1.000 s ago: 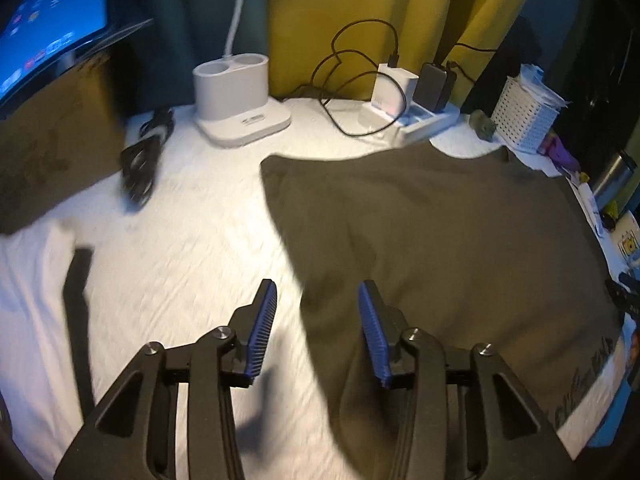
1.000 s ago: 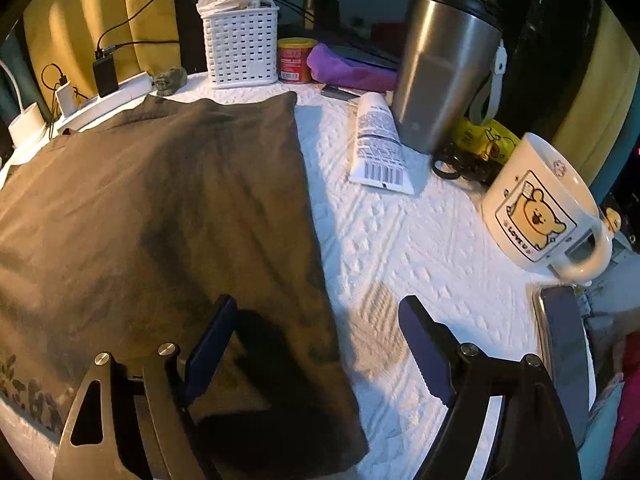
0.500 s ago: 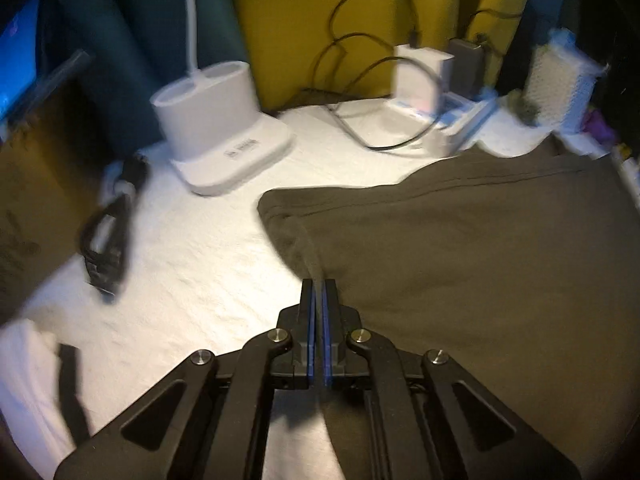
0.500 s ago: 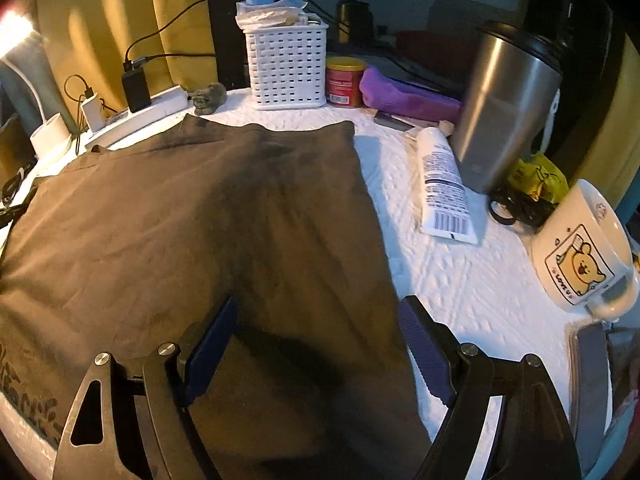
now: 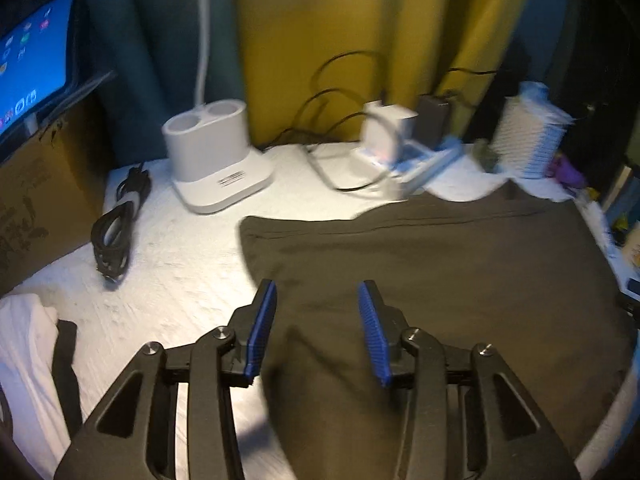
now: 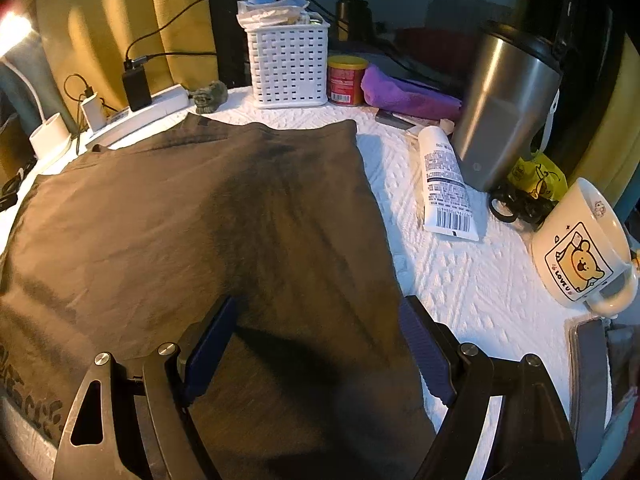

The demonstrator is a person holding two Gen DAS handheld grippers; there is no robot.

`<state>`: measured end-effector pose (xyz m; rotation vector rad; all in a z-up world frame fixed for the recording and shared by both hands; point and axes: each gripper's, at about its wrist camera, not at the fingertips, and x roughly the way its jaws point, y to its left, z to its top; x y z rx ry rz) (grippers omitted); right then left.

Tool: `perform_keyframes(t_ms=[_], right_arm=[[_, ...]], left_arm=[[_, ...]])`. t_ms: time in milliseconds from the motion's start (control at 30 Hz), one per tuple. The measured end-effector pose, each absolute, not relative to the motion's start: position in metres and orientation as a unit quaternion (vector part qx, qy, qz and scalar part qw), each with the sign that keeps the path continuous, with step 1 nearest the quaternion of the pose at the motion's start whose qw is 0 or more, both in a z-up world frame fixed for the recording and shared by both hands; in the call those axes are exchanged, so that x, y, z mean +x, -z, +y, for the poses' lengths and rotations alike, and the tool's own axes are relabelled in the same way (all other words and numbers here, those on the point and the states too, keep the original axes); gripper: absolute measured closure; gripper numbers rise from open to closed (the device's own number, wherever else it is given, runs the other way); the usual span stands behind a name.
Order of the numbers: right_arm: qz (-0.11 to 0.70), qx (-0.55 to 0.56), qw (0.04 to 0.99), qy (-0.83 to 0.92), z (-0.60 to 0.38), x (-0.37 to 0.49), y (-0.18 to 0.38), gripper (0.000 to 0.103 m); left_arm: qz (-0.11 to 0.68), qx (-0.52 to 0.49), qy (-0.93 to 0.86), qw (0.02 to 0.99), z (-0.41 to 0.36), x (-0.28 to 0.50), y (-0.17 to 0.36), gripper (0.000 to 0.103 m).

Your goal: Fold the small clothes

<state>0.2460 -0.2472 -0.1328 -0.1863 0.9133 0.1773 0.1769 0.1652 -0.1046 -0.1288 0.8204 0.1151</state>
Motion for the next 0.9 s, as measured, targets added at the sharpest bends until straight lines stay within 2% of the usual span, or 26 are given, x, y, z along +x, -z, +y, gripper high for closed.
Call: perform_keyframes(t_ms=[333, 900], right_arm=[[0.421, -0.089, 0.898, -0.093, -0.248, 0.219, 0.119, 0.019], [0.411, -0.085, 0.901, -0.106, -0.252, 0.172, 0.116, 0.019]], left_arm=[[0.388, -0.08, 0.02, 0.918, 0.103, 0.139, 0.088, 0.055], [0.384, -0.084, 0.062, 0.917, 0.048, 0.088, 0.086, 0.048]])
